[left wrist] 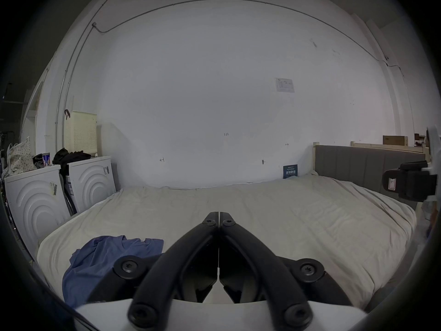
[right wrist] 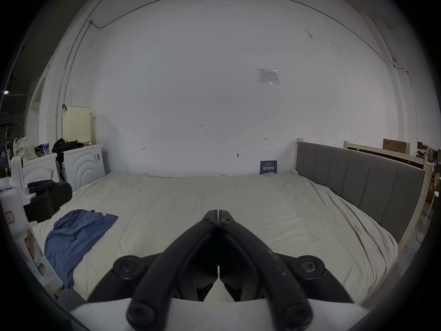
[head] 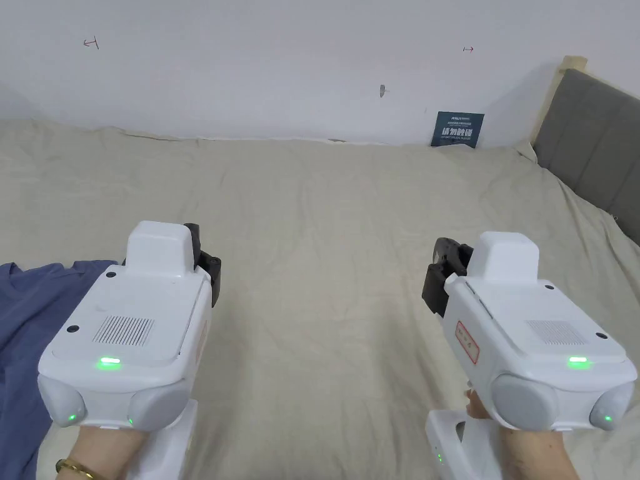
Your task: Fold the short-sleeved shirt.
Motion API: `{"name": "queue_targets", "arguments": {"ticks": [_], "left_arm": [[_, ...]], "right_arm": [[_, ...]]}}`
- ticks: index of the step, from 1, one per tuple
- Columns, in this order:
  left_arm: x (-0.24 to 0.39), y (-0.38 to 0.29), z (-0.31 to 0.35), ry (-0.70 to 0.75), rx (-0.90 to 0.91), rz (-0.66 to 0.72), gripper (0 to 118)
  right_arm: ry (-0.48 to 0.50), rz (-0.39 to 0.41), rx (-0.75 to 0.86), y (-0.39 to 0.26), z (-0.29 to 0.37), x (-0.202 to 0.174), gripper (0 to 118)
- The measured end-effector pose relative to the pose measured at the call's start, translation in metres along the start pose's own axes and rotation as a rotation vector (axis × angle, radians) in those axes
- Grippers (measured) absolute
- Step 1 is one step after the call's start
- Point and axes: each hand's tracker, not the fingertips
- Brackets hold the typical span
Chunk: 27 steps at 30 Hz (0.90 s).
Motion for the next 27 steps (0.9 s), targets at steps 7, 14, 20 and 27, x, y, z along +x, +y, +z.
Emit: {"name": "queue_targets", "arguments": {"ticks": [7, 14, 20, 27], "left_arm": [[0.0, 0.005, 0.004, 0.008, 0.005, 0.039, 0], [-0.005, 0.002, -0.002, 0.006, 0.015, 0.015, 0], [-0.002, 0.002, -0.001, 0.005, 0.017, 0.006, 0], [0.001, 0.003, -0.001, -0.003, 0.016, 0.003, 0]], "right_arm": [[0.003, 0.009, -0.015, 0.001, -0.003, 0.0, 1], [0.012, 0.008, -0.021, 0.003, -0.005, -0.002, 1], [0.008, 0.018, -0.02, 0.004, -0.007, -0.002, 1], [0.009, 0.023, -0.015, 0.007, -0.007, -0.002, 1]]}}
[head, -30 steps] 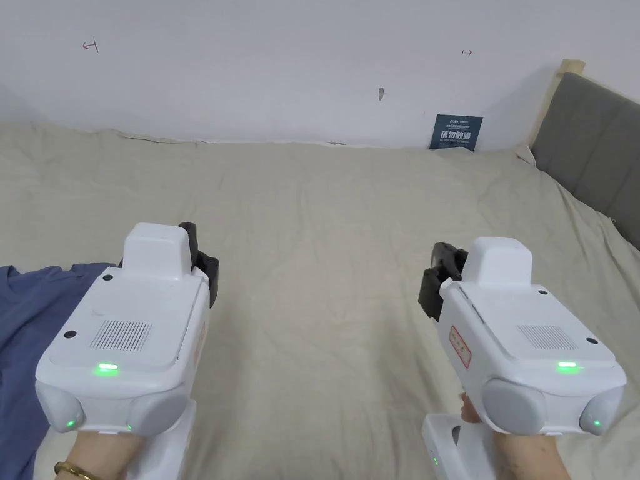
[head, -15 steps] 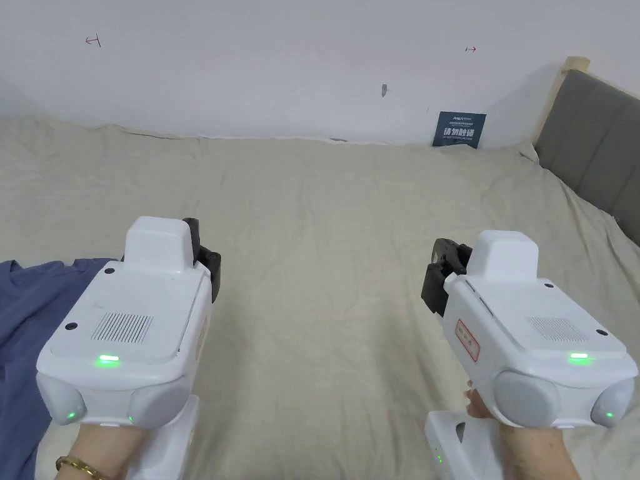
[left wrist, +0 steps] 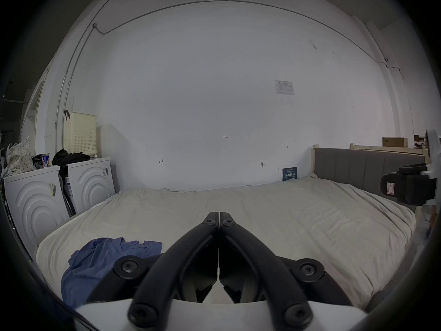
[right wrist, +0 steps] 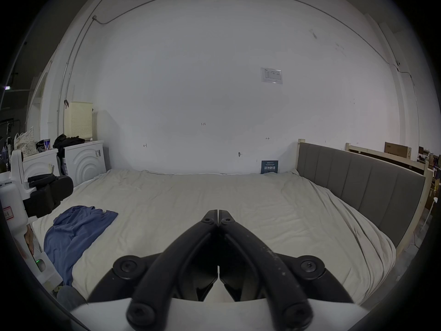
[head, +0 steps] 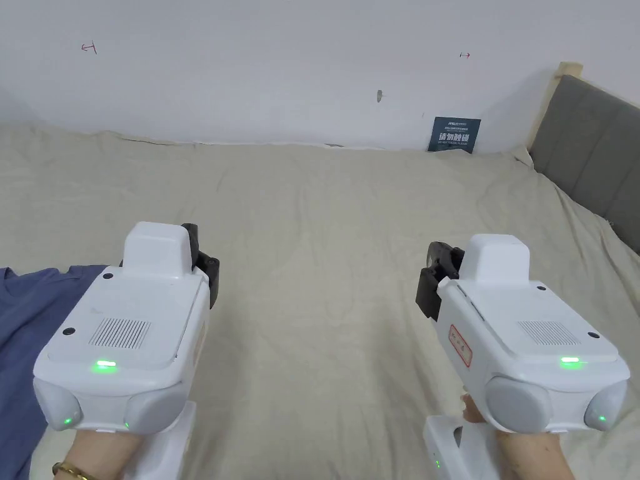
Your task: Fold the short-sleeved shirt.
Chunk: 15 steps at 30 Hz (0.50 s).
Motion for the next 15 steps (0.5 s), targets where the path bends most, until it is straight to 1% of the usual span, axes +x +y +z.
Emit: {"name": "queue_targets", "arguments": {"ticks": [8, 12, 15], "left_arm": [[-0.002, 0.001, 0.002, -0.004, 0.003, 0.005, 0], [-0.014, 0.0, 0.007, 0.024, 0.007, 0.012, 0], [-0.03, -0.001, 0.015, 0.063, 0.003, 0.009, 0]], "right_arm": [[0.005, 0.013, -0.005, 0.001, 0.003, -0.004, 1], [0.03, 0.047, -0.005, 0.003, 0.001, -0.02, 1], [0.087, 0.049, 0.005, 0.004, -0.005, -0.039, 1]]}}
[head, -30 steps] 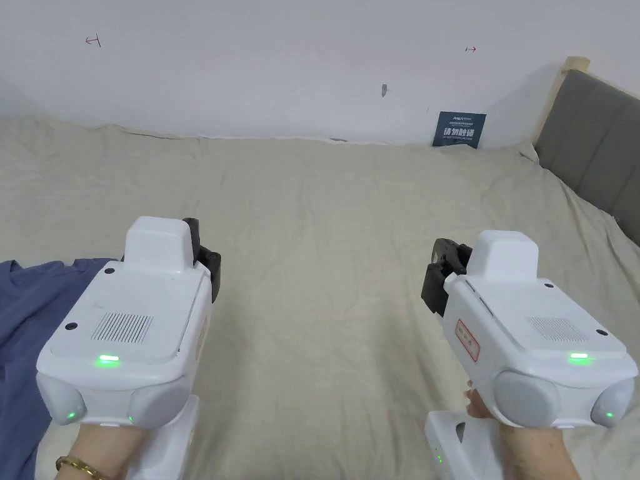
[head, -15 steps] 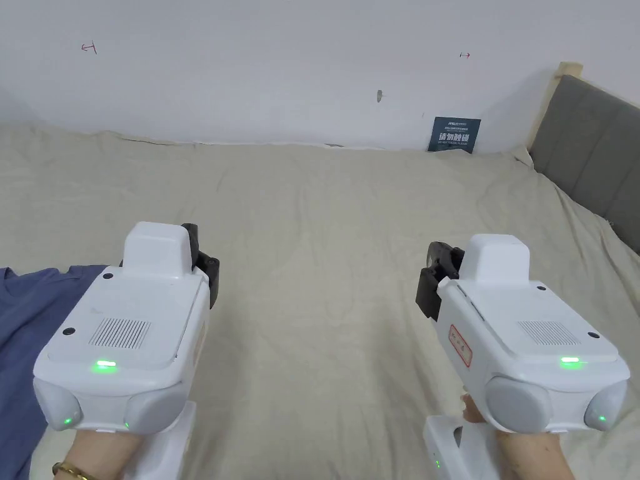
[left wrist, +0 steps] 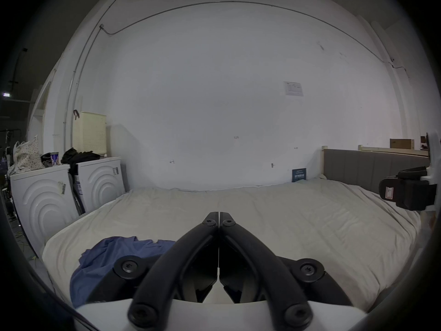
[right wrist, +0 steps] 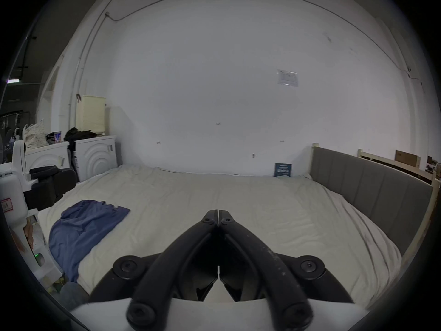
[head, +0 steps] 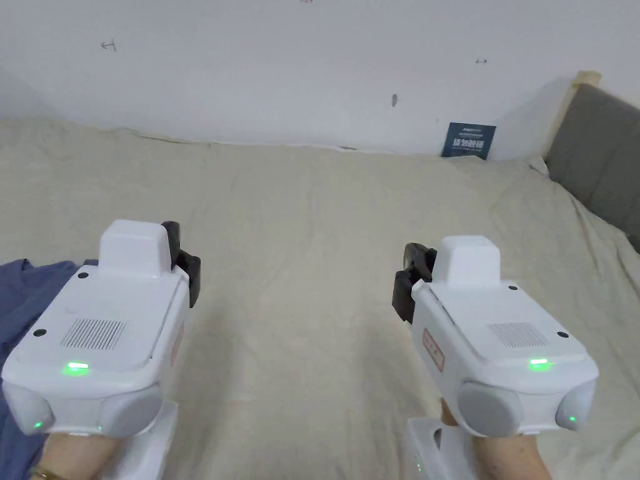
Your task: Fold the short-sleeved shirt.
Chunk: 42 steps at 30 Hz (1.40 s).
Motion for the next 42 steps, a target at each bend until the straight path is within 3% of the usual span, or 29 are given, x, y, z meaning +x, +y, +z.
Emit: {"name": "queue_targets", "arguments": {"ticks": [17, 22, 29, 32, 33, 36, 37, 42], "left_arm": [[-0.147, -0.011, 0.092, 0.496, -0.039, 0.011, 0], [-0.169, -0.017, 0.113, 0.587, -0.048, 0.037, 0], [-0.18, -0.026, 0.11, 0.619, -0.074, 0.062, 1], [-0.185, -0.026, 0.099, 0.577, -0.103, 0.095, 30], [-0.188, -0.027, 0.091, 0.541, -0.127, 0.105, 56], [-0.202, -0.025, 0.059, 0.482, -0.222, 0.106, 114], [-0.207, -0.025, 0.046, 0.46, -0.242, 0.115, 118], [-0.237, -0.02, -0.031, 0.319, -0.335, 0.206, 118]], "right_arm": [[0.497, 0.071, 0.034, 0.018, -0.038, -0.168, 1], [0.578, 0.105, 0.017, 0.015, -0.039, -0.197, 1], [0.618, 0.117, -0.002, 0.011, -0.041, -0.208, 1], [0.616, 0.122, -0.008, 0.009, -0.045, -0.207, 1], [0.614, 0.12, -0.011, 0.008, -0.047, -0.206, 1], [0.612, 0.107, -0.028, 0.007, -0.055, -0.205, 1], [0.606, 0.106, -0.036, 0.006, -0.057, -0.204, 1], [0.587, 0.11, -0.063, -0.002, -0.08, -0.198, 1]]}}
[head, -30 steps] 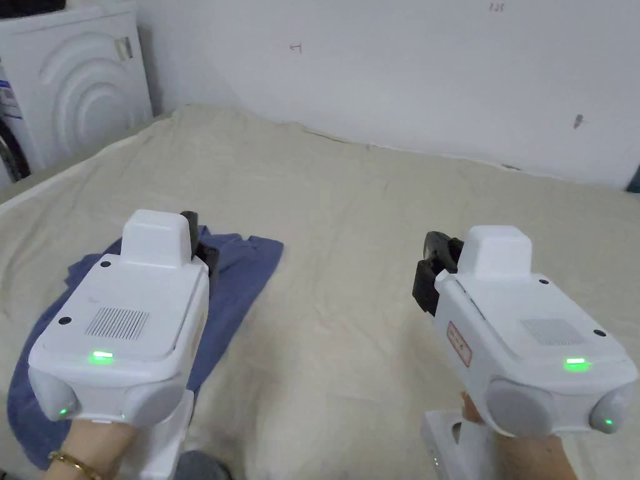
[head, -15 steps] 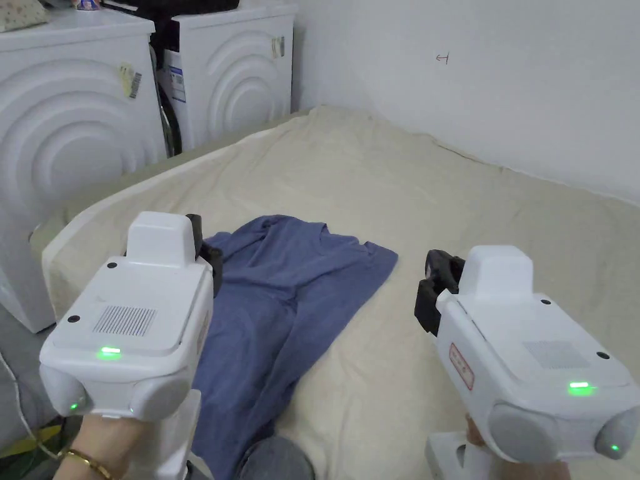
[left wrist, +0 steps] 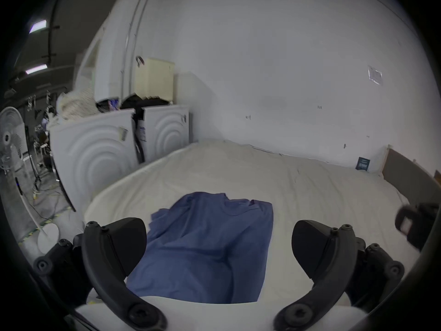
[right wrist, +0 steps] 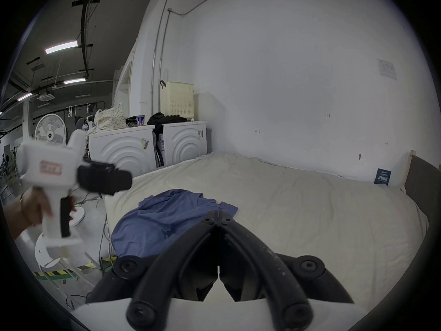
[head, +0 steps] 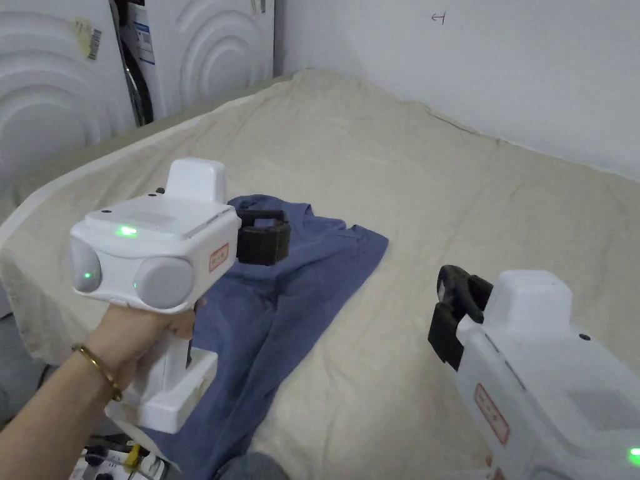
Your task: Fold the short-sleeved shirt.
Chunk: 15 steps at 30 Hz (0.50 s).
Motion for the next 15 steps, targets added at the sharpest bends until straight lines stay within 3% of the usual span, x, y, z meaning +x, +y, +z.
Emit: {"name": "queue_targets", "arguments": {"ticks": [3, 8, 11, 15], "left_arm": [[0.002, 0.014, -0.065, 0.018, -0.081, 0.007, 118], [0.016, 0.011, -0.182, 0.017, -0.298, -0.147, 118], [0.025, -0.004, -0.241, 0.027, -0.47, -0.155, 118], [0.033, -0.027, -0.28, -0.035, -0.549, -0.11, 118]], "right_arm": [[-0.011, -0.014, -0.033, -0.009, -0.015, 0.012, 1], [-0.053, -0.041, -0.087, -0.024, -0.042, 0.034, 1], [-0.06, -0.051, -0.112, -0.034, -0.058, 0.047, 1], [-0.059, -0.047, -0.17, -0.049, -0.075, 0.064, 1]]}}
